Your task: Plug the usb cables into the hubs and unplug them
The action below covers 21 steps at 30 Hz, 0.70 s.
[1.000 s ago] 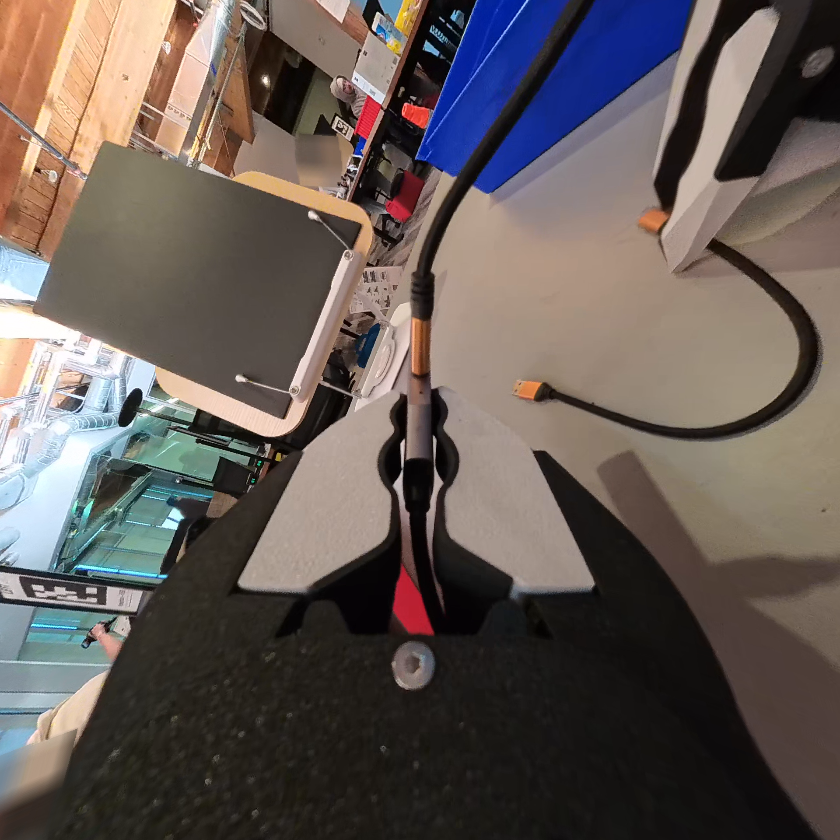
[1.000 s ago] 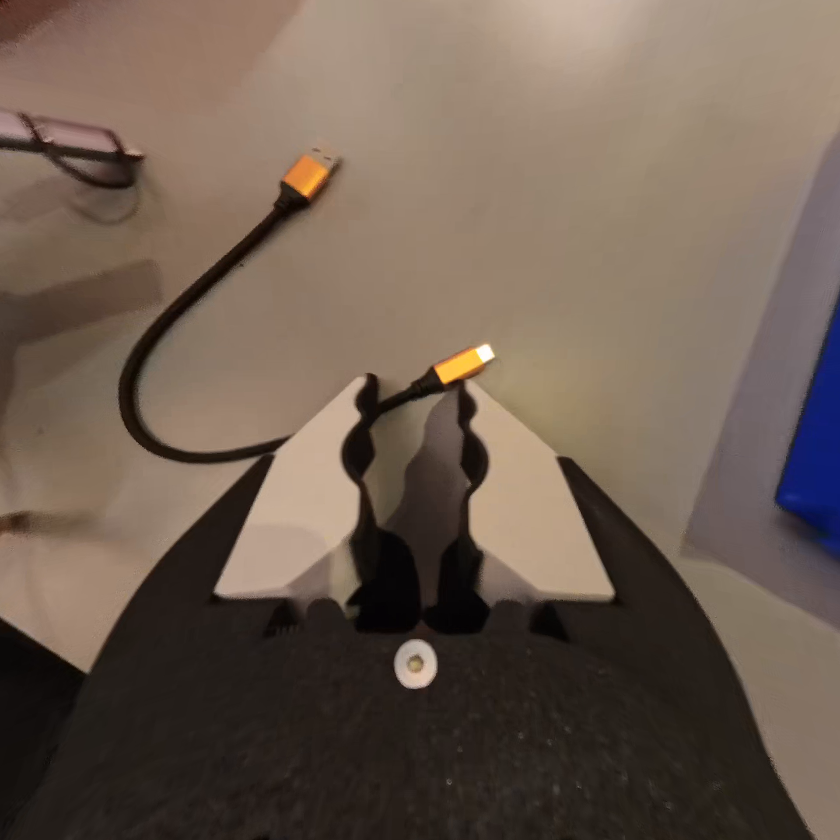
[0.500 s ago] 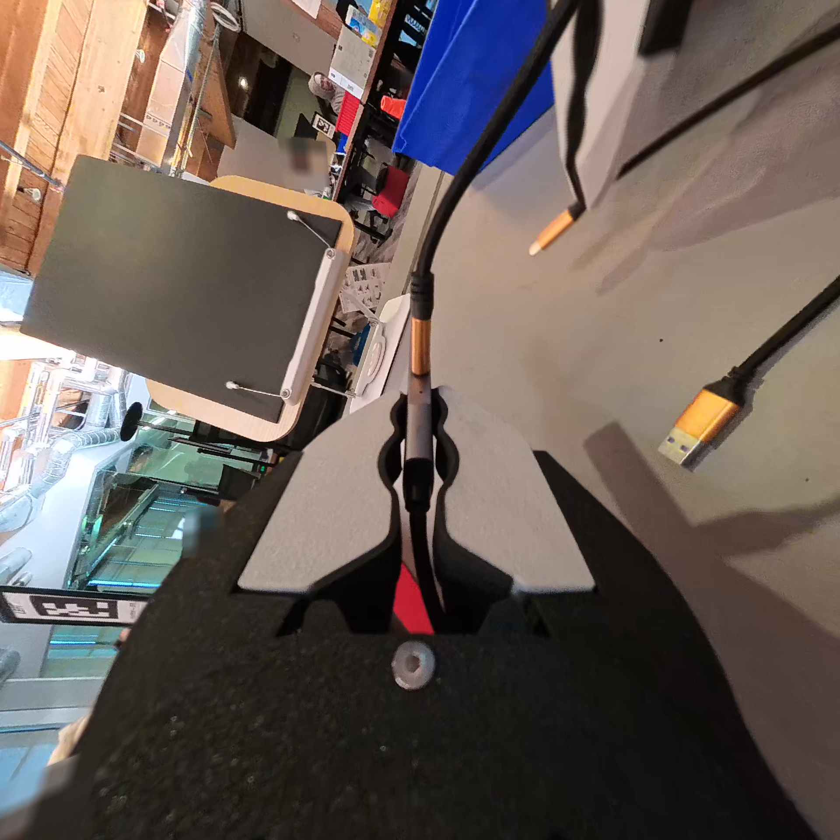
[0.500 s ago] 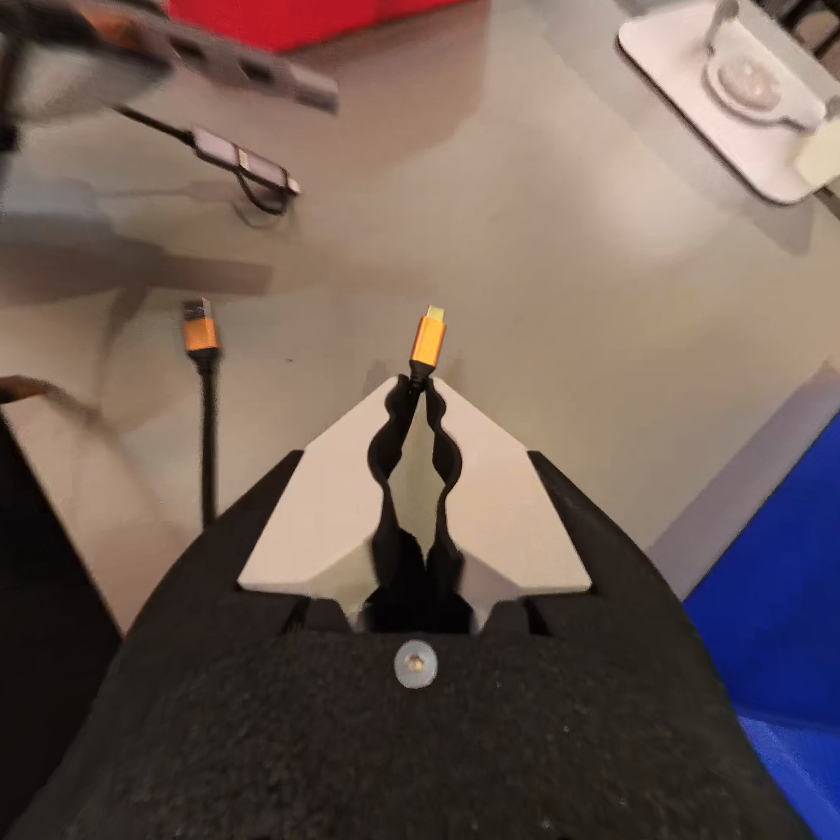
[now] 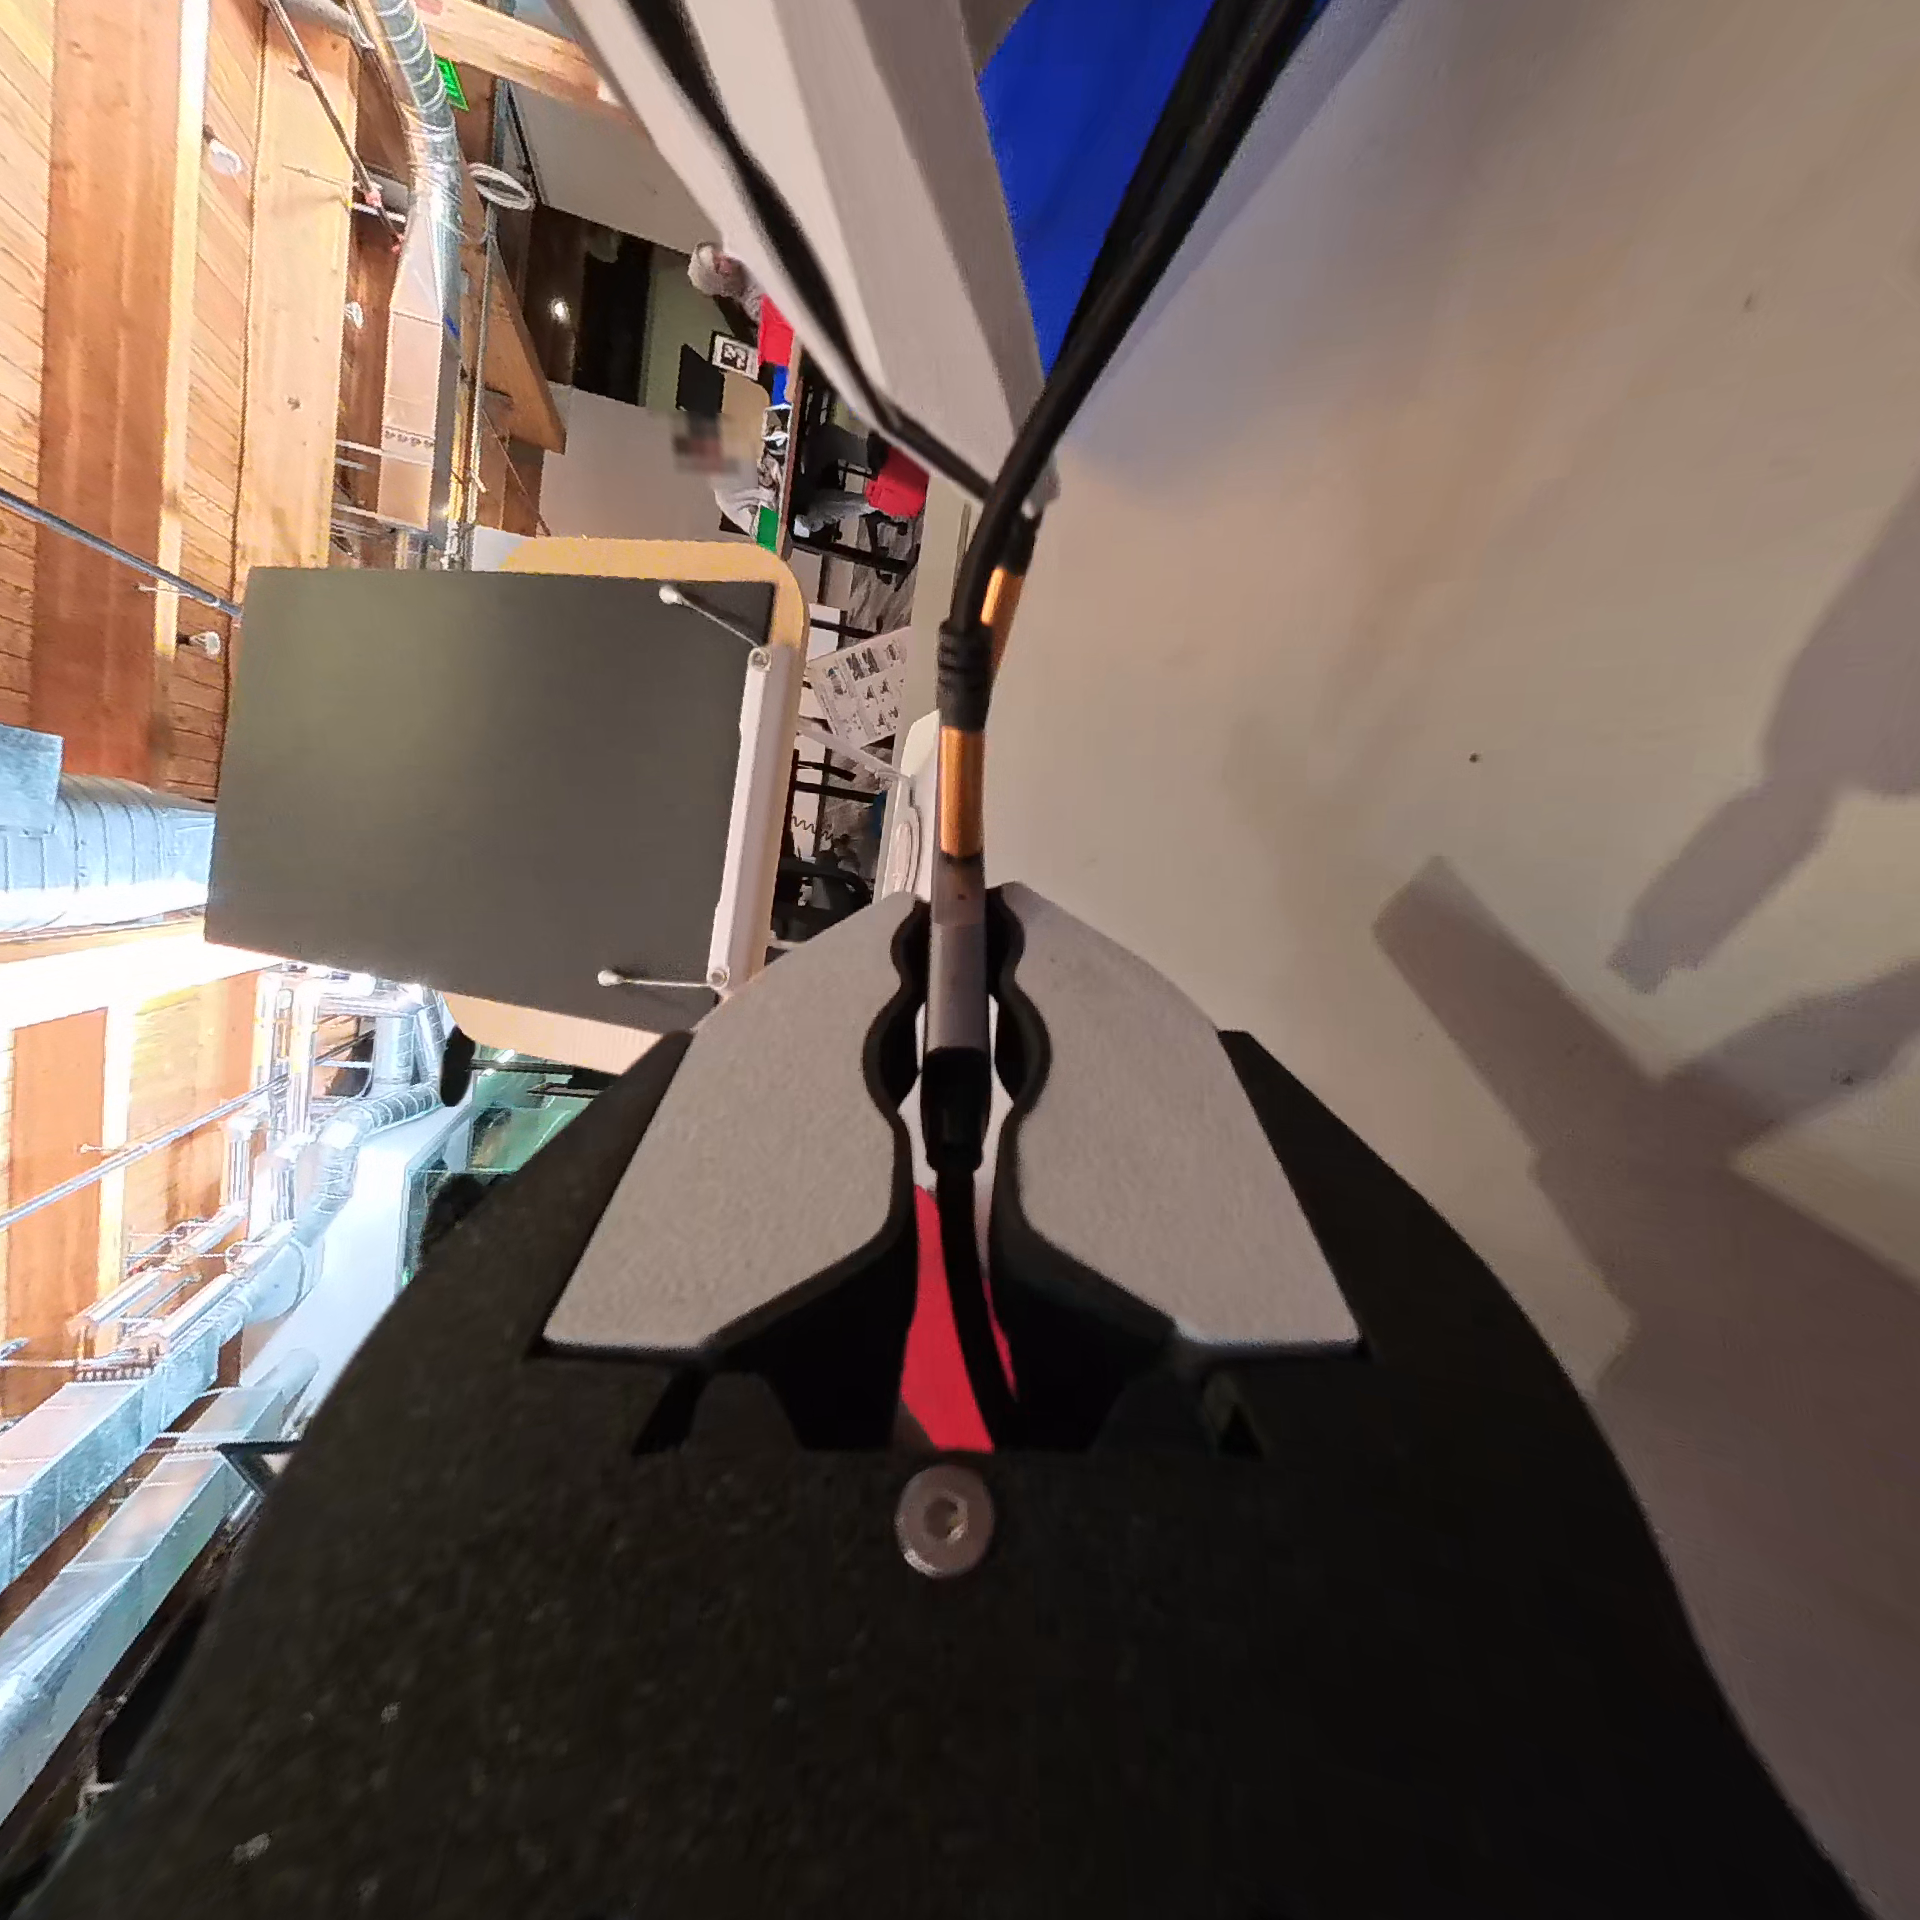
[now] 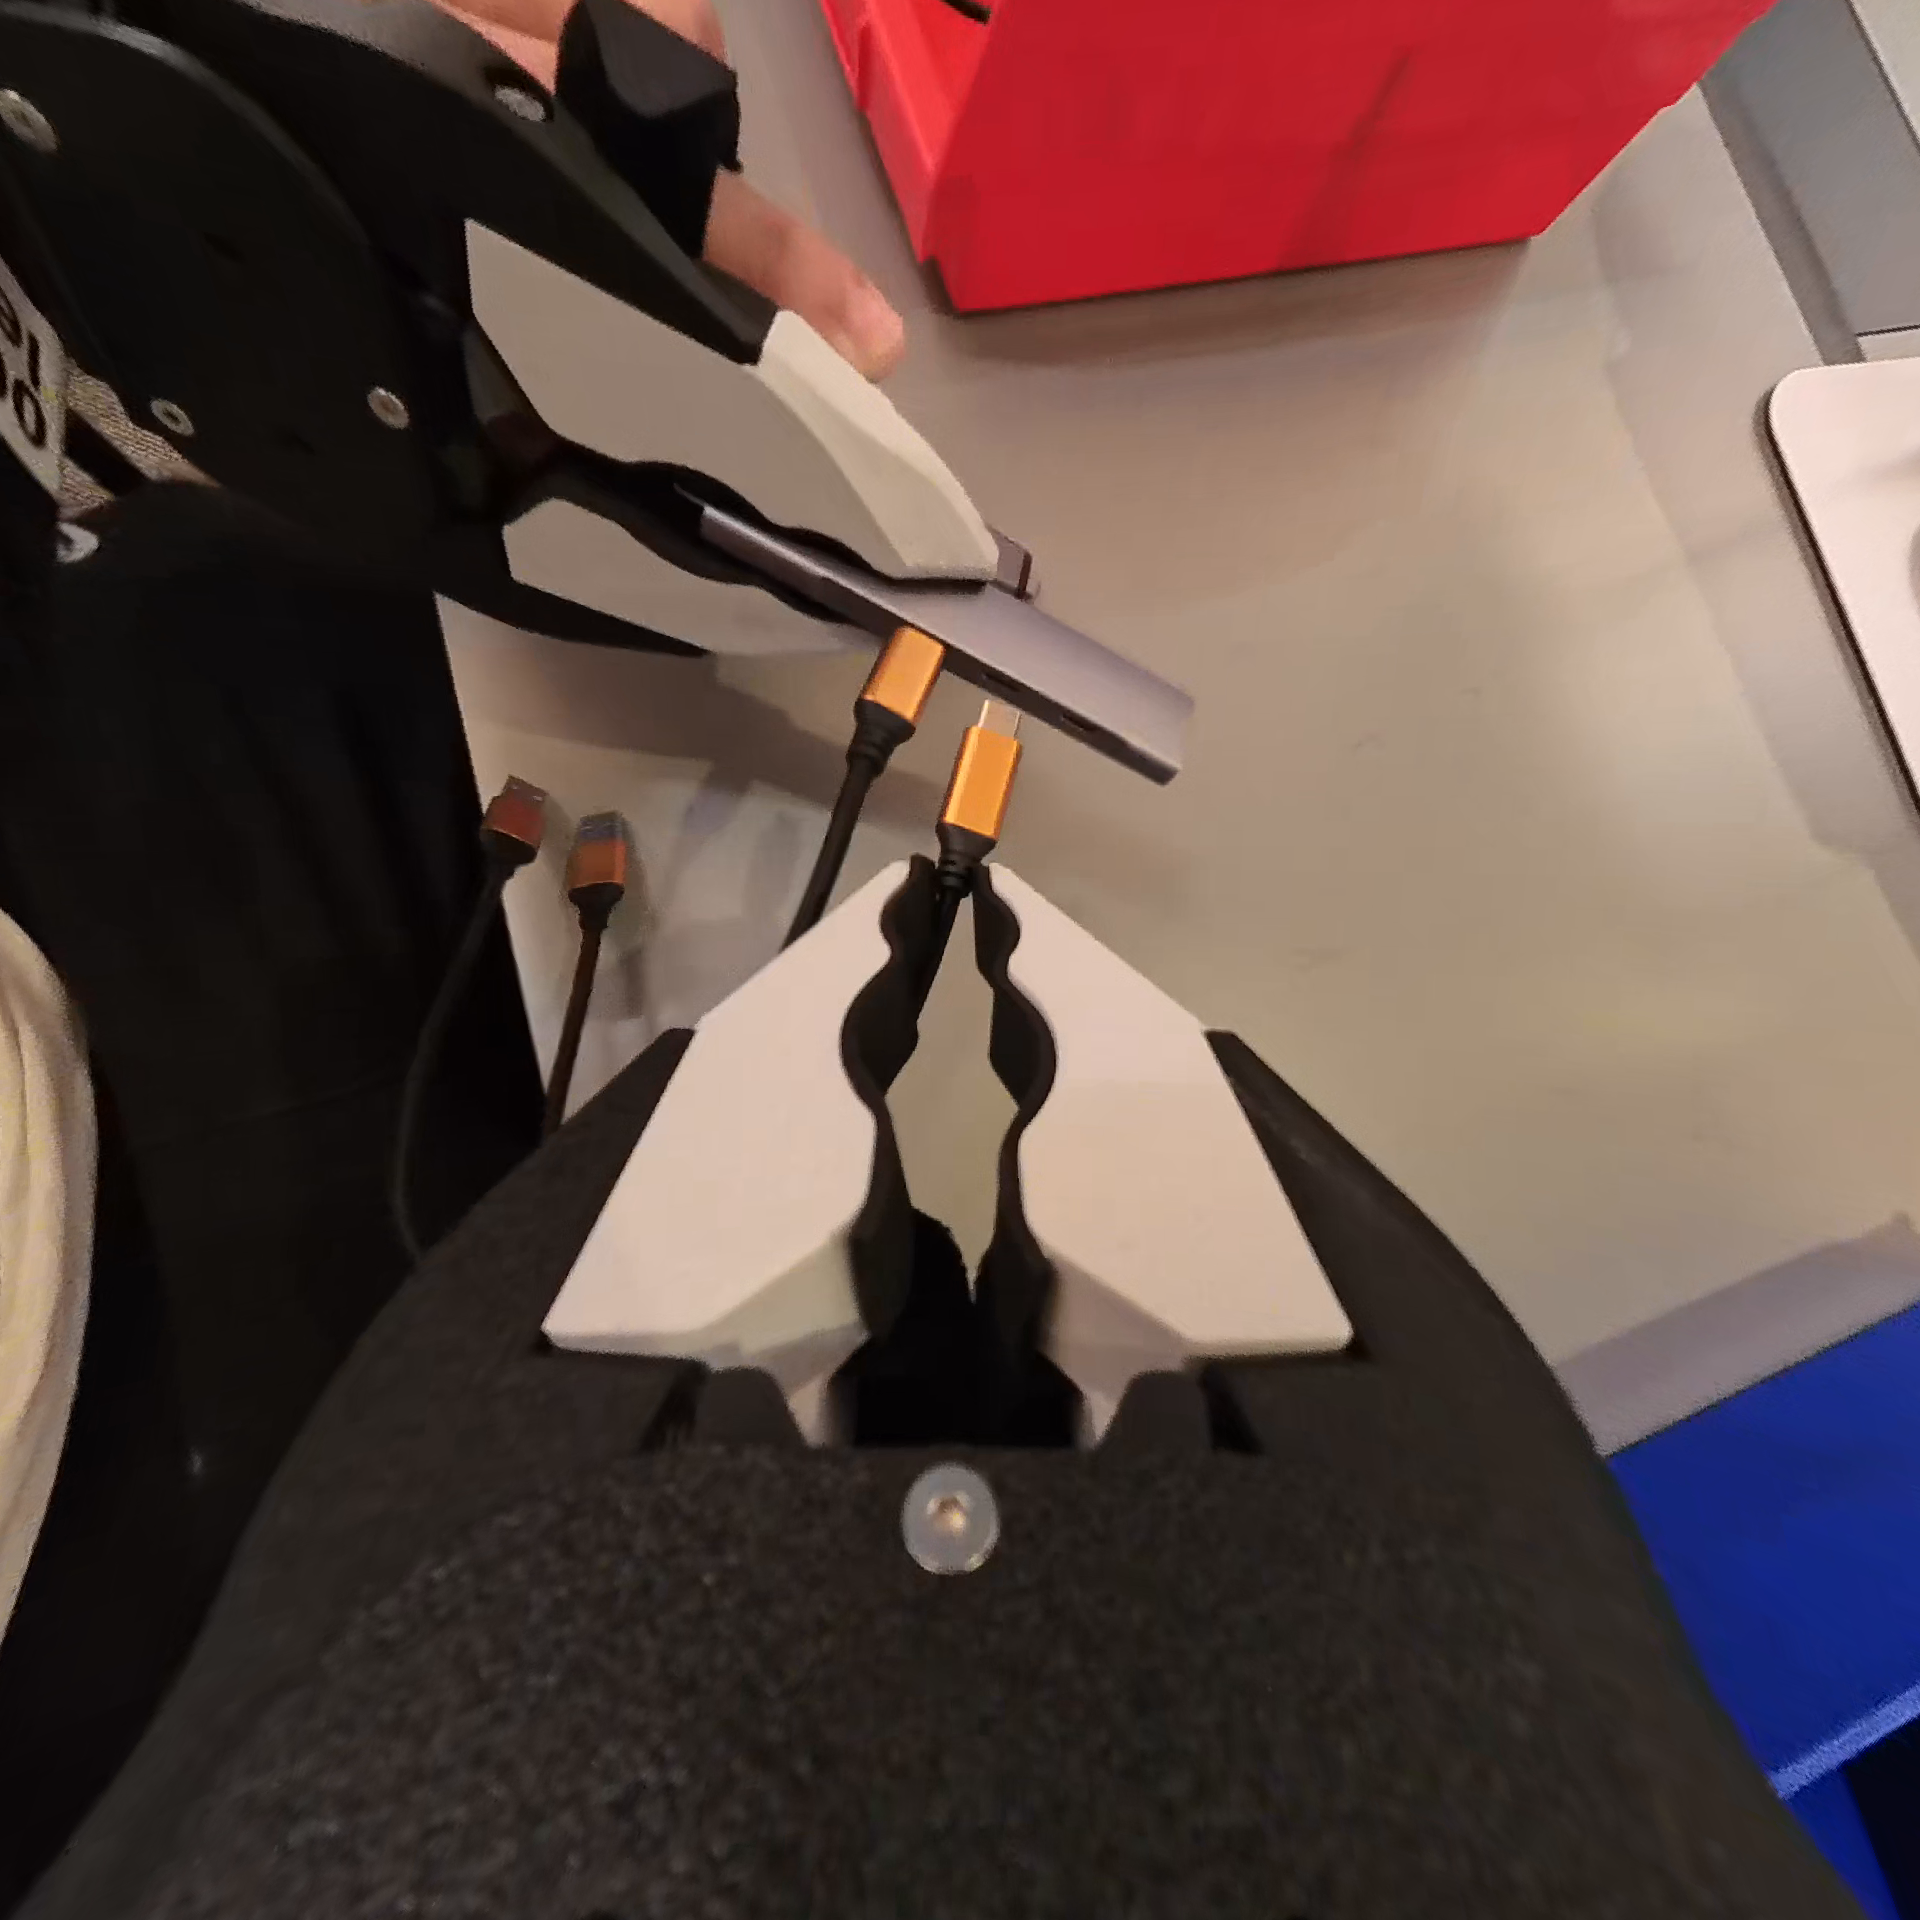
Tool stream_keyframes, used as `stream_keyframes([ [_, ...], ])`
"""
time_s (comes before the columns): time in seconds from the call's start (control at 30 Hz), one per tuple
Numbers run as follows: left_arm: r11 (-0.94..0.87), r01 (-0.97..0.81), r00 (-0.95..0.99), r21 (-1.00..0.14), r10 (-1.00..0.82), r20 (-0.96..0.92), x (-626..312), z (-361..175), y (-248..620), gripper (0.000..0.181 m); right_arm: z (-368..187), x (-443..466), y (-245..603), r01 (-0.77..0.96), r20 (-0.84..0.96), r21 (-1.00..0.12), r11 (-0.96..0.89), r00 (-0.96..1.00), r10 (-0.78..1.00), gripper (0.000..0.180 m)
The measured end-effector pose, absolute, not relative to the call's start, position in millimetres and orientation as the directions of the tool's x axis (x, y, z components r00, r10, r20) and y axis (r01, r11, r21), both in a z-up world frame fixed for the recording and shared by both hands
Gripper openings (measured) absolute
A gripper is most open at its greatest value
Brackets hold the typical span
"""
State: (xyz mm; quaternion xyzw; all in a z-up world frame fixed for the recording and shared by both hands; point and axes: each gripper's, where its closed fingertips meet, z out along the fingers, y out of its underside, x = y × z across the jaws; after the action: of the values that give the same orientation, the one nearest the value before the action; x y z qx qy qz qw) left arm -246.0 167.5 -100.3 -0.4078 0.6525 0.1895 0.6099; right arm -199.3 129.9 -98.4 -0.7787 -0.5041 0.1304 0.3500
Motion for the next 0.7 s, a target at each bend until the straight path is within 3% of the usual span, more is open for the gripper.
stream_keyframes([
  [0.4,0.606,-0.759,0.067,-0.240,-0.294,-0.953,-241.3,-100.2,163.0,0.009,-104.0,-200.5,130.2,0.684,0.120,-0.673,-0.282,0.478,0.870,0.006],
  [0.7,0.613,-0.777,-0.001,-0.140,-0.224,-0.975,-237.3,-106.5,159.7,0.009,-101.8,-201.0,129.2,0.622,0.018,-0.698,-0.356,0.511,0.859,0.005],
])
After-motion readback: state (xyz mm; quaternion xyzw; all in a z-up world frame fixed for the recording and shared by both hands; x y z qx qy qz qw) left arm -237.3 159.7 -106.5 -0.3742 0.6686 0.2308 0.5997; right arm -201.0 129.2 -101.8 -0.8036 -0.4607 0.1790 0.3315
